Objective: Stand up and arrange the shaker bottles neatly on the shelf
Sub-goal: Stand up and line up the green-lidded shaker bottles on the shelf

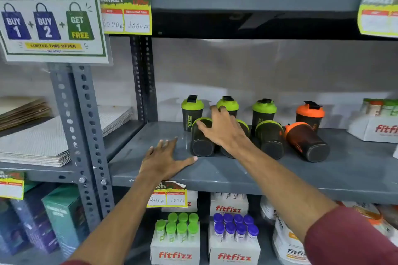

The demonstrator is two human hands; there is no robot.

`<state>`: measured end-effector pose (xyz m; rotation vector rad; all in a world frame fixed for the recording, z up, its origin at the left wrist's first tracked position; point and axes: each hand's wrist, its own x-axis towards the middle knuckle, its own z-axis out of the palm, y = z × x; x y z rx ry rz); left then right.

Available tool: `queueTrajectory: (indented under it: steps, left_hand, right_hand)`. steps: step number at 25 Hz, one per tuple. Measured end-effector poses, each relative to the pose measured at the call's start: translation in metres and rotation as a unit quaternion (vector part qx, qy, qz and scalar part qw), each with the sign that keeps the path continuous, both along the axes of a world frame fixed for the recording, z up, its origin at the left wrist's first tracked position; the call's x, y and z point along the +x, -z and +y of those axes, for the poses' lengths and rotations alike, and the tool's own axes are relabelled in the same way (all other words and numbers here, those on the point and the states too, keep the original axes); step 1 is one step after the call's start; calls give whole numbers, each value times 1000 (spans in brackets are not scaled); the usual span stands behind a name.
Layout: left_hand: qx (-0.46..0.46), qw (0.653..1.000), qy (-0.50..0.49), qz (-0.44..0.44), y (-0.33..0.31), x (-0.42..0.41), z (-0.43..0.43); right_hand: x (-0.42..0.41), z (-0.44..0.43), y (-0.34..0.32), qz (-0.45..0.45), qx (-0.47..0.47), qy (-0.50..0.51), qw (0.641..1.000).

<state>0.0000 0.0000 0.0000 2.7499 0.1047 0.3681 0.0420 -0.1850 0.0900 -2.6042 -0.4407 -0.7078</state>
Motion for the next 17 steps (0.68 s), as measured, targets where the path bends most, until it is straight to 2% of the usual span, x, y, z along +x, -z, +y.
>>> queueTrajectory:
  steps: [2, 6, 9, 12, 17]
  left_hand:
    - [52, 998, -4, 26, -3, 5, 2]
    - [64, 998, -1, 18, 1, 12, 5]
    - [64, 998, 0, 17, 2, 12, 6]
    - [67, 998, 1, 20, 1, 11, 6]
    - [68, 997, 2, 29, 1, 10, 6]
  right_hand:
    - [12, 16, -3, 32, -50, 30, 998]
    - [28, 41, -3, 136, -142, 54, 979]
    - [35, 50, 1, 143, -168, 53, 974]
    - [34, 50, 3, 104, -138, 30, 985]
    - [28, 42, 11, 53, -12, -52, 997]
